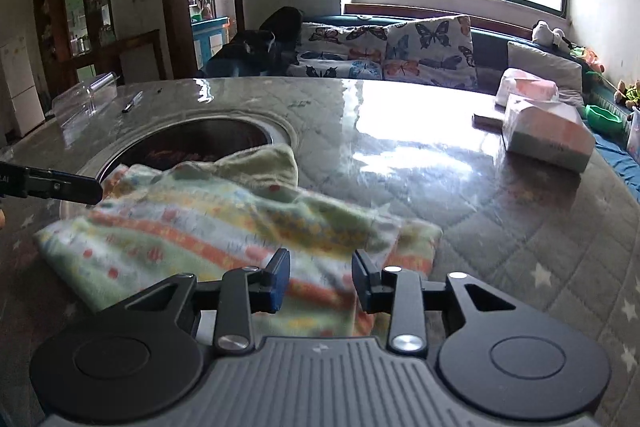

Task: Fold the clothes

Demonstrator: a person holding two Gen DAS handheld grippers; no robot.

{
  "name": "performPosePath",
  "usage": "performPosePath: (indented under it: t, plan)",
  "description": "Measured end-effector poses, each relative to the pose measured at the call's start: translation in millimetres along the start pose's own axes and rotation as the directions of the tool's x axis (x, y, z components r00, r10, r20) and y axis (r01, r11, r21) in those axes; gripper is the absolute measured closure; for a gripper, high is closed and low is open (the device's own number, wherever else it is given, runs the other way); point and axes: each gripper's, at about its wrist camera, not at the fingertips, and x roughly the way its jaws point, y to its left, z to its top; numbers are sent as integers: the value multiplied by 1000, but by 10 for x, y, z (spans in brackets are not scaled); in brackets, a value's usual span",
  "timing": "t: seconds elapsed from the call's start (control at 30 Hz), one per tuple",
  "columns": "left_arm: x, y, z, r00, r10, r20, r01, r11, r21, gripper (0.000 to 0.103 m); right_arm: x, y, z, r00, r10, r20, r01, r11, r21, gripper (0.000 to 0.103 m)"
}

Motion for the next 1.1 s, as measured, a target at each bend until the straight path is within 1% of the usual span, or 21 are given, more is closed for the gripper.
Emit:
performPosePath:
  t: [0.1,0.17,0.3,0.4,0.47,0.53,0.63,0.7,0.8,0.97,1.1]
  plan:
    - [111,18,86,1000,-1,-2,1,1000,0,30,116,-18,79,1000,15,-8,-14,1000,11,69]
    - [210,59,133,1000,-6,-17,6,1000,-8,30,188,-22,108,1000,17,-13,-17,1000,15,69]
    - [365,193,183,999,18,-42,-19,999,-28,30,327,-87,123,999,14,-33,-13,999,36,69]
    - [391,293,187,999,30,-40,-32,998,-53,30,355,-138,114,999,23,-31,-22,998,58,70]
    - [373,317,198,999,29,-39,-32,997,-70,30,343,-115,133,999,16,-30,-14,999,52,70]
    - [362,311,212,999,31,-38,-34,997,-75,26,341,-75,166,1000,13,-26,-12,999,36,70]
    - [378,233,241,999,42,-35,-44,997,-60,20,375,-20,242,1000,10,-17,-9,999,31,69]
    - [403,177,265,998,54,-33,-55,997,-47,20,426,11,297,1000,12,-13,-11,999,36,69]
    - [476,76,321,995,96,-40,-97,995,-17,19,553,81,366,1000,-4,-25,4,1000,24,69]
    - [641,-118,393,988,145,-42,-142,987,70,19,693,136,376,998,-34,-47,35,999,3,63]
    - [846,-156,408,974,216,-70,-208,972,111,19,636,120,393,999,-30,-40,31,999,10,62]
